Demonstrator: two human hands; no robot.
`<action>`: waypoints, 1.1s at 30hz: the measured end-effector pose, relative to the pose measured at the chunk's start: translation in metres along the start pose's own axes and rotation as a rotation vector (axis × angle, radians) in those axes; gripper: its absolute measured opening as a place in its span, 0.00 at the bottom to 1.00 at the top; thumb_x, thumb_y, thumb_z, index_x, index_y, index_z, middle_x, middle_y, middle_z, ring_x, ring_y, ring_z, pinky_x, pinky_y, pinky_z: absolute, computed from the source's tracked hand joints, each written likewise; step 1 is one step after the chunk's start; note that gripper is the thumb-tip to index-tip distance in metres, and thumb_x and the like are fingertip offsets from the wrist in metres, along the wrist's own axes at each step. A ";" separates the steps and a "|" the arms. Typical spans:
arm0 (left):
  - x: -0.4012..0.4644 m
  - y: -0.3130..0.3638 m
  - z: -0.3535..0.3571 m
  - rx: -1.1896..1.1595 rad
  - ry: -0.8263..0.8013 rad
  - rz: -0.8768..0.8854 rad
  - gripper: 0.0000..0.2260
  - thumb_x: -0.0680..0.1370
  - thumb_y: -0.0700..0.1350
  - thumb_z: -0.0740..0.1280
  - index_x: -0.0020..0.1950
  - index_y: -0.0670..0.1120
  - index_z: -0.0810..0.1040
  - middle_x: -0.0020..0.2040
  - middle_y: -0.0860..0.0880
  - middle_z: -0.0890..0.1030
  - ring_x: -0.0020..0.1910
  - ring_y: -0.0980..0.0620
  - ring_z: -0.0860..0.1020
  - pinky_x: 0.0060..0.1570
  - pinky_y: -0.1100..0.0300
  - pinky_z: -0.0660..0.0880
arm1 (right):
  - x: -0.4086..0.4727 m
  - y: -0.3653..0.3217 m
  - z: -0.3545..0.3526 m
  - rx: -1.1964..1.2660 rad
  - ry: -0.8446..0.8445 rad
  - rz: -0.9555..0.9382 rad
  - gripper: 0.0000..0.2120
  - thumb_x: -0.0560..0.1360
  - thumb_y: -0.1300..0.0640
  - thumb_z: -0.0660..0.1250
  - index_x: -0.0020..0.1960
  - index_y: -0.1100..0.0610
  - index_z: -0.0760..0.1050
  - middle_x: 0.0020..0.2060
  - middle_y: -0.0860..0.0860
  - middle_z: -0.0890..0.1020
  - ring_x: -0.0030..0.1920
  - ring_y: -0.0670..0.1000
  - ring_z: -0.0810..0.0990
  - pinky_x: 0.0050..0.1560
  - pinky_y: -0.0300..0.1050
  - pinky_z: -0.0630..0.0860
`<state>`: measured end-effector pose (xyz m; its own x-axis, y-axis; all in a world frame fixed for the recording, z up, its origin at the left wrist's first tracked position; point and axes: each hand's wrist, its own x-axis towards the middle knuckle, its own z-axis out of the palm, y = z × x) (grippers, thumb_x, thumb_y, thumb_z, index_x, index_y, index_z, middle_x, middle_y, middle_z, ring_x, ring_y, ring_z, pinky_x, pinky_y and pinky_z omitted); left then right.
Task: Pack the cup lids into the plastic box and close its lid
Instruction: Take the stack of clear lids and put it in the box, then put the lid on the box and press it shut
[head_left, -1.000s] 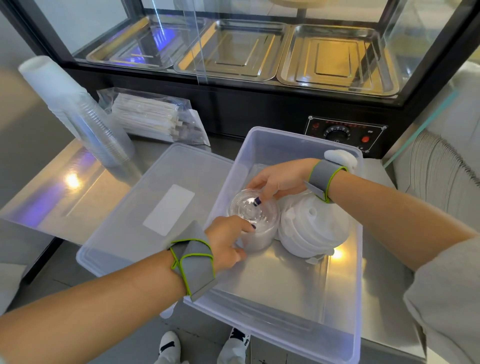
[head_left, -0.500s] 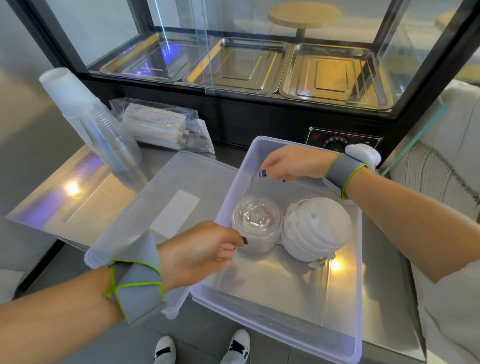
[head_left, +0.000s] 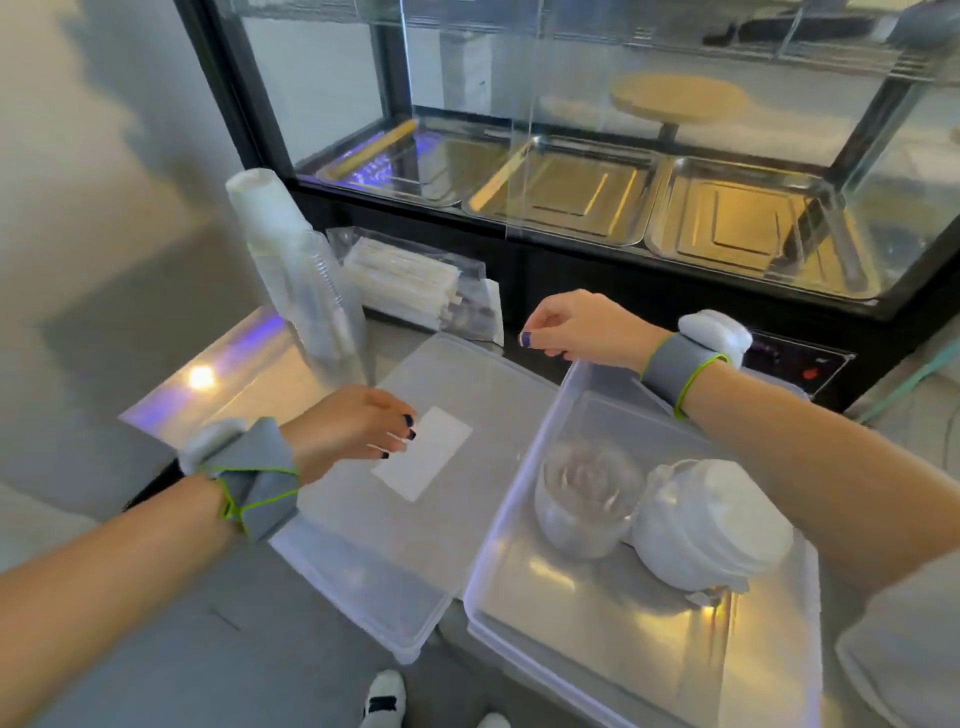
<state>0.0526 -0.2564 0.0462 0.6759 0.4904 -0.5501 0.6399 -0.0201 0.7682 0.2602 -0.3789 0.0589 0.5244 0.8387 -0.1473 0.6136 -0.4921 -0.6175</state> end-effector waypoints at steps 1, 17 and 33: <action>0.007 -0.003 -0.005 0.034 0.032 0.009 0.06 0.76 0.34 0.62 0.46 0.42 0.76 0.41 0.45 0.78 0.30 0.59 0.79 0.39 0.66 0.70 | 0.007 -0.004 0.003 -0.034 -0.010 -0.002 0.14 0.74 0.55 0.66 0.53 0.64 0.78 0.44 0.57 0.81 0.40 0.50 0.76 0.39 0.37 0.73; 0.141 -0.034 -0.018 0.659 0.295 -0.155 0.42 0.61 0.57 0.77 0.70 0.44 0.64 0.69 0.40 0.65 0.68 0.39 0.64 0.64 0.47 0.66 | 0.107 -0.002 0.077 -0.675 -0.326 0.211 0.28 0.74 0.43 0.64 0.63 0.64 0.73 0.63 0.59 0.77 0.62 0.58 0.76 0.59 0.47 0.72; 0.155 -0.029 -0.027 0.688 0.130 -0.062 0.43 0.61 0.55 0.77 0.66 0.38 0.61 0.65 0.39 0.70 0.65 0.38 0.69 0.60 0.50 0.68 | 0.134 0.034 0.097 -0.452 -0.337 0.453 0.53 0.61 0.45 0.76 0.75 0.49 0.46 0.70 0.57 0.57 0.66 0.65 0.65 0.55 0.51 0.75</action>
<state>0.1289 -0.1565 -0.0527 0.6090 0.6078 -0.5095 0.7908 -0.5147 0.3312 0.2937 -0.2603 -0.0569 0.6188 0.5203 -0.5886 0.6017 -0.7956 -0.0707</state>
